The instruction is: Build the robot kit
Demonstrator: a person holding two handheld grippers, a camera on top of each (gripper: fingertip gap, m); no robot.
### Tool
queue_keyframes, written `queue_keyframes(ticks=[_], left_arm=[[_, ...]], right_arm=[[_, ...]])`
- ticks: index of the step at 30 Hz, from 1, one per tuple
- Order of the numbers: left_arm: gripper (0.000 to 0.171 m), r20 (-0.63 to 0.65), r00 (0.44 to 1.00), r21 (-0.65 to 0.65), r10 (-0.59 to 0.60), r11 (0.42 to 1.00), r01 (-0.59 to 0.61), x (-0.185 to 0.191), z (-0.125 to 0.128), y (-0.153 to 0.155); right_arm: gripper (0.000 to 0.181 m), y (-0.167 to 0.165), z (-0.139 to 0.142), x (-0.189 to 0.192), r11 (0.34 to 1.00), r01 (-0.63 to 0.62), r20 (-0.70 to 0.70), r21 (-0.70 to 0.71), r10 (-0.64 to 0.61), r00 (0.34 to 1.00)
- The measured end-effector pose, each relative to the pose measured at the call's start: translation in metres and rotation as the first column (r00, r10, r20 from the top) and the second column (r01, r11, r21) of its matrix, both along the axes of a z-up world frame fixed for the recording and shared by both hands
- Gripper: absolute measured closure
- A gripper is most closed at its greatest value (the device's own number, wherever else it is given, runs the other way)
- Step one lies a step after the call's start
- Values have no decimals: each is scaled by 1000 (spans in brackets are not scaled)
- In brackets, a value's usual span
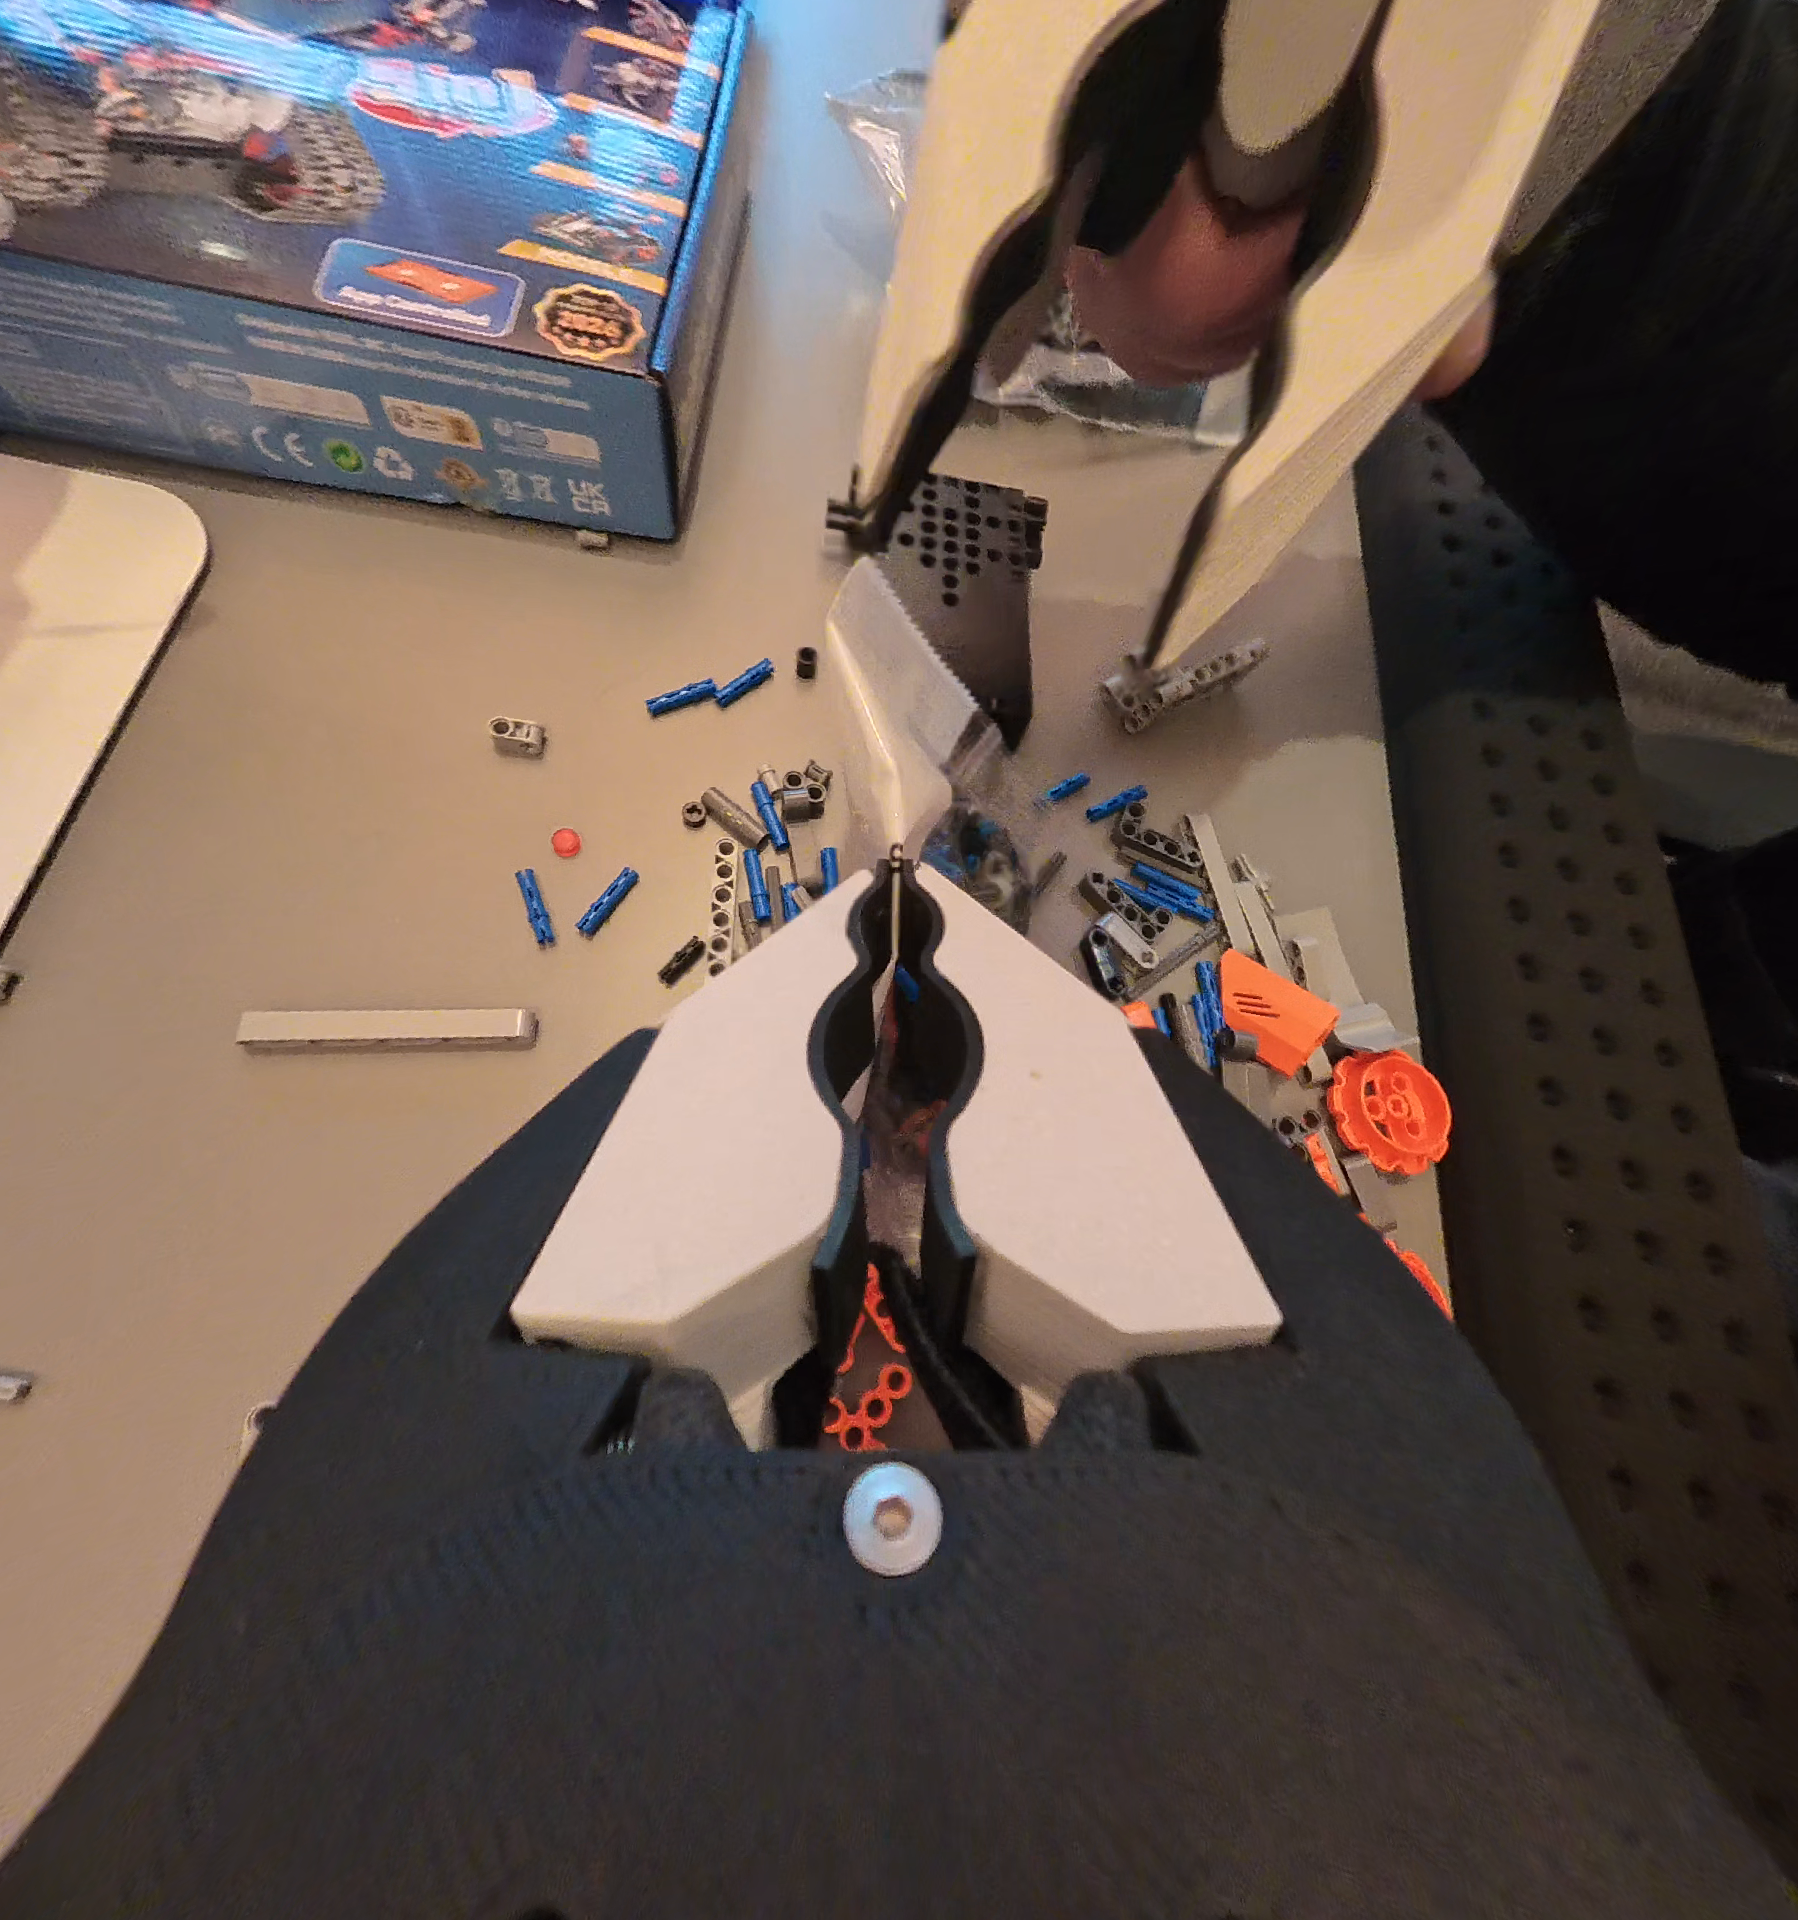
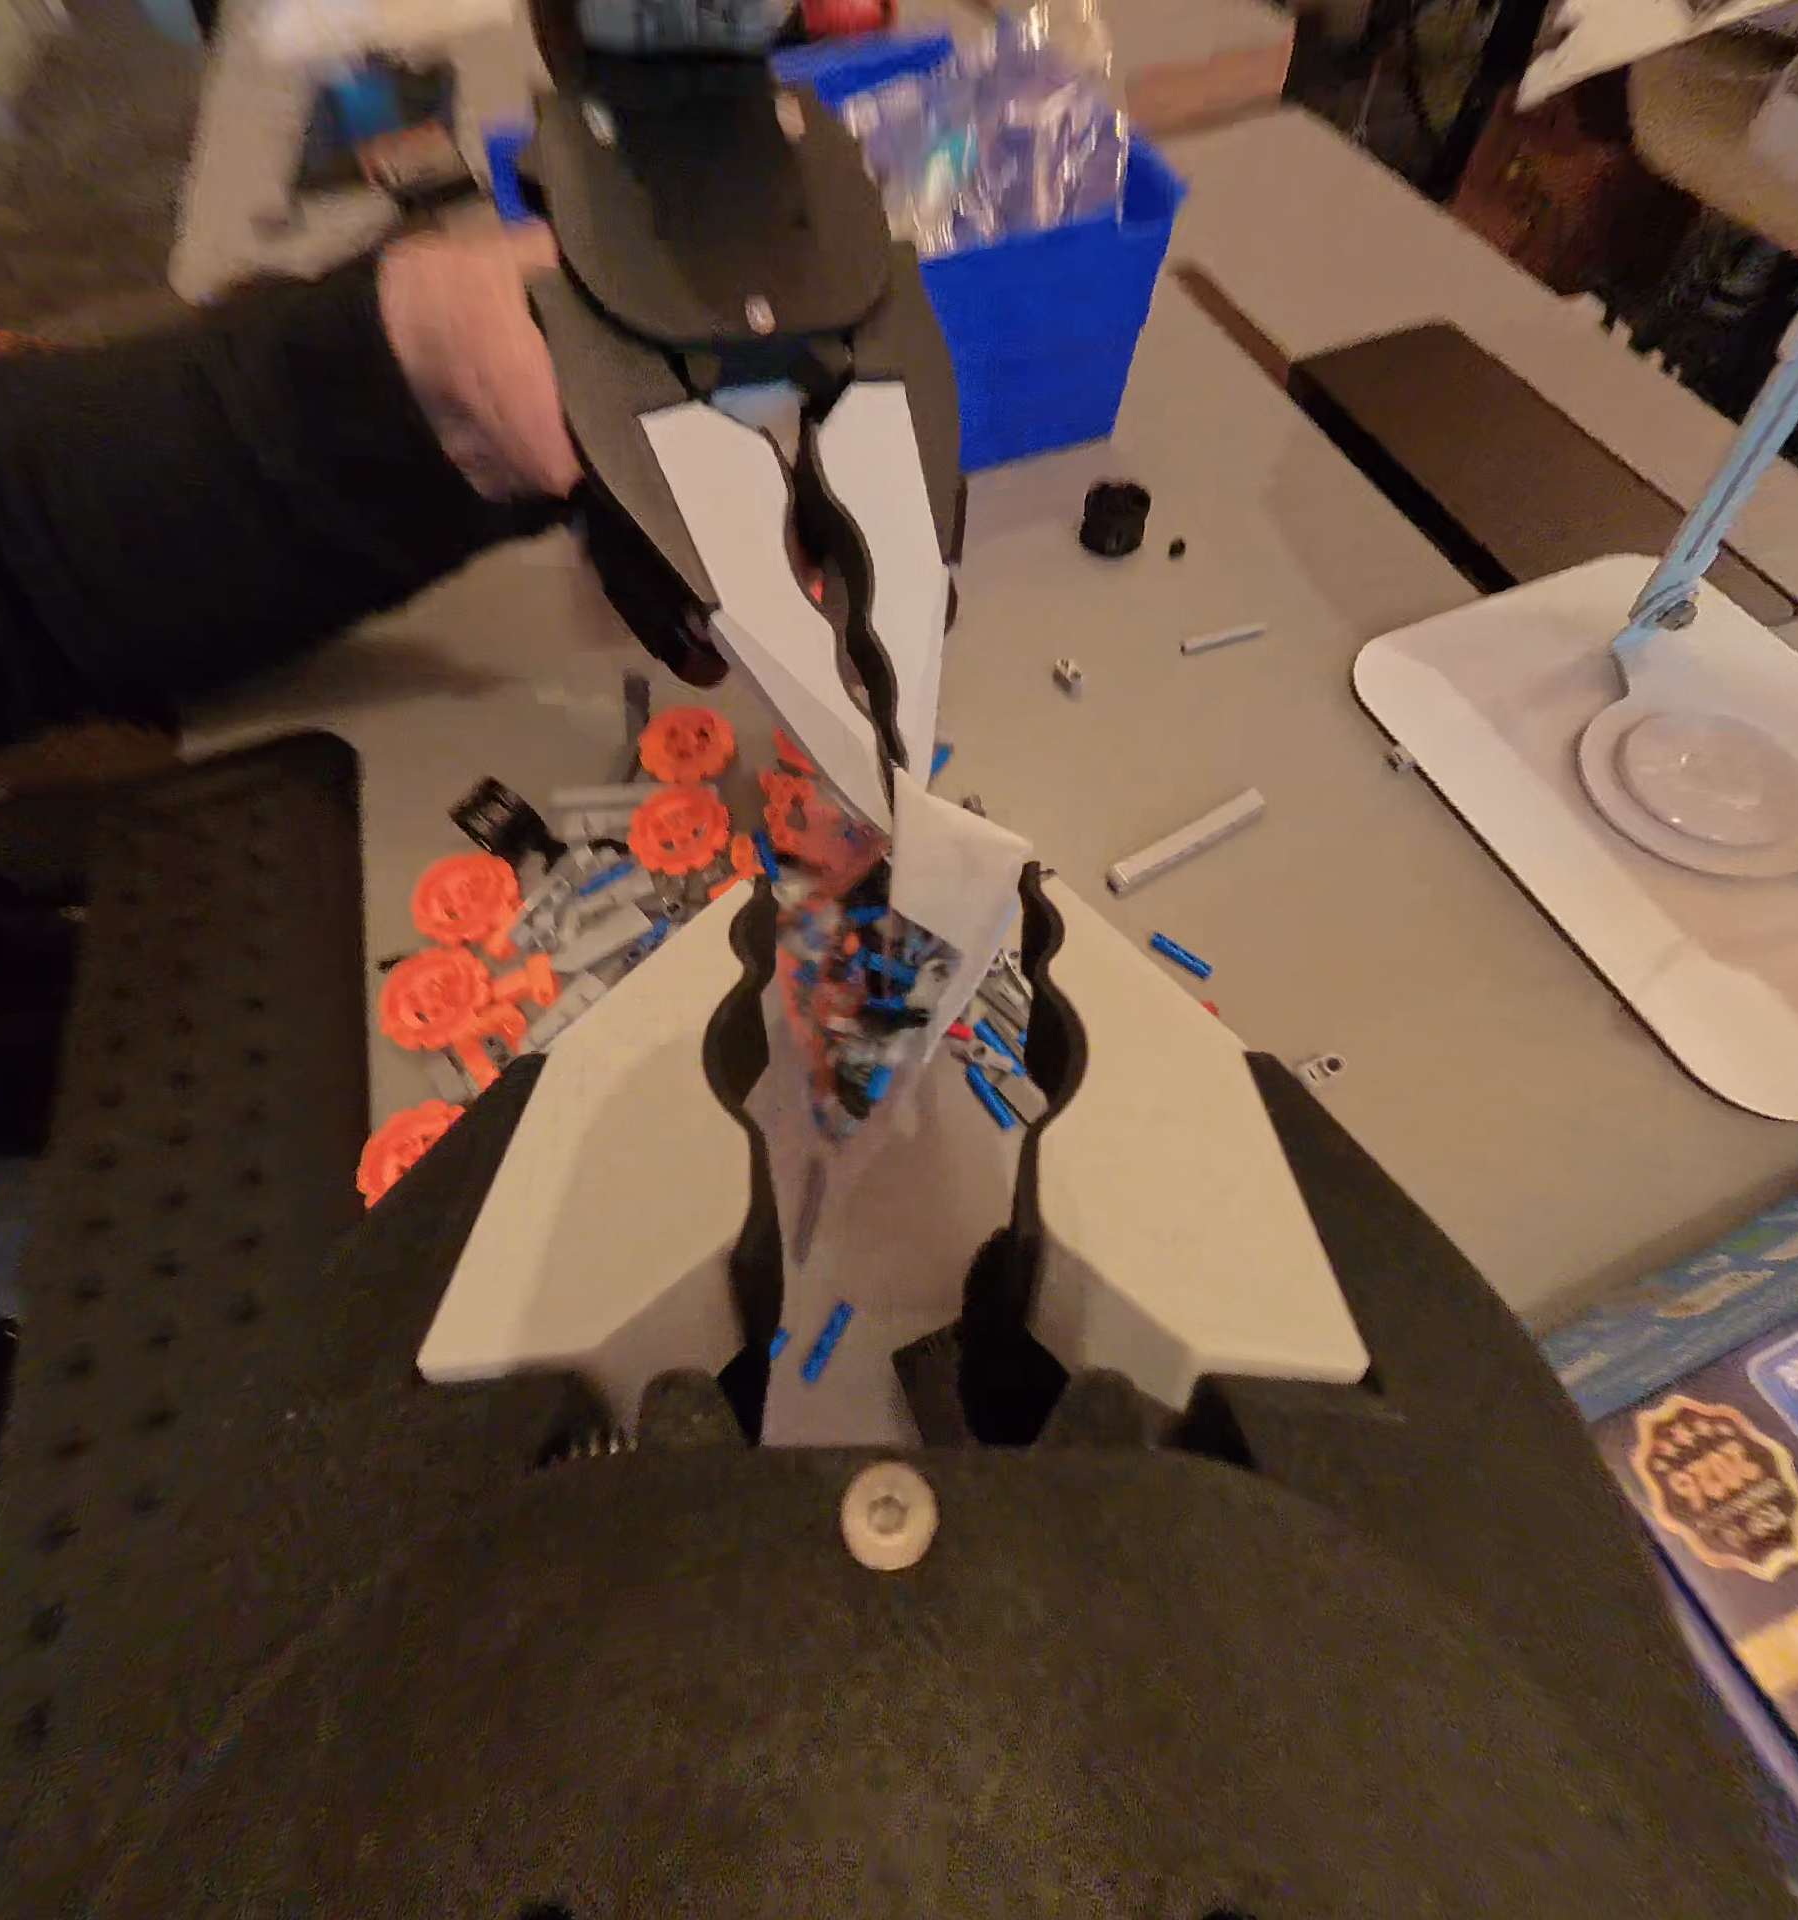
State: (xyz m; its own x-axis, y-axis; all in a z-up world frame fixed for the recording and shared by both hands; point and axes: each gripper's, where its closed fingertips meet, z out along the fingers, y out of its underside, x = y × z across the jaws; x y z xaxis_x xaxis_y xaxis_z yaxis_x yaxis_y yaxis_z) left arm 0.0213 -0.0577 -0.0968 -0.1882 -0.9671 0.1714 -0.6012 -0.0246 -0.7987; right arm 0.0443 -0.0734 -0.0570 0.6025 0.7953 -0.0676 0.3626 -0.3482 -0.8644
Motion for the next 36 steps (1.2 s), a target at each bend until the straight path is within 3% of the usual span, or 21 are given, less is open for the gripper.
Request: queue_keyframes(ticks=[2,7,8,9,11,20,25,29,32,36], left_arm=[[171,31,999,-42,9,999,-8,-1,4,1],[171,117,993,-110,26,994,-13,1,17,2],[171,141,989,-126,36,992,-18,1,21,3],[171,151,987,-132,47,991,-27,1,22,4],[171,147,987,-134,61,990,-41,-1,18,6],[171,160,982,-234,96,971,-57,-11,14,10],[171,157,981,-236,117,969,-78,-15,9,13],[171,174,974,-234,143,967,-100,-16,10,16],[171,180,973,-252,146,963,-98,-15,10,15],[171,193,969,-269,155,958,-100,-13,12,15]], right_arm=[[135,-1,1,5,1000,24,-37,0,-24,999],[136,2,-45,12,992,64,111,-112,-51,992],[145,0,-55,11,988,55,135,-145,-35,990],[167,-3,-59,7,986,25,123,-163,-5,992],[170,-3,-64,3,984,11,115,-175,10,993],[179,-1,-55,1,982,-1,140,-187,28,990],[179,0,-40,-3,979,-30,69,-200,45,997],[169,-2,-43,-4,977,-35,54,-209,47,997],[151,-3,-56,0,964,-21,39,-266,33,999],[178,-3,-61,-1,973,-29,80,-231,49,996]])
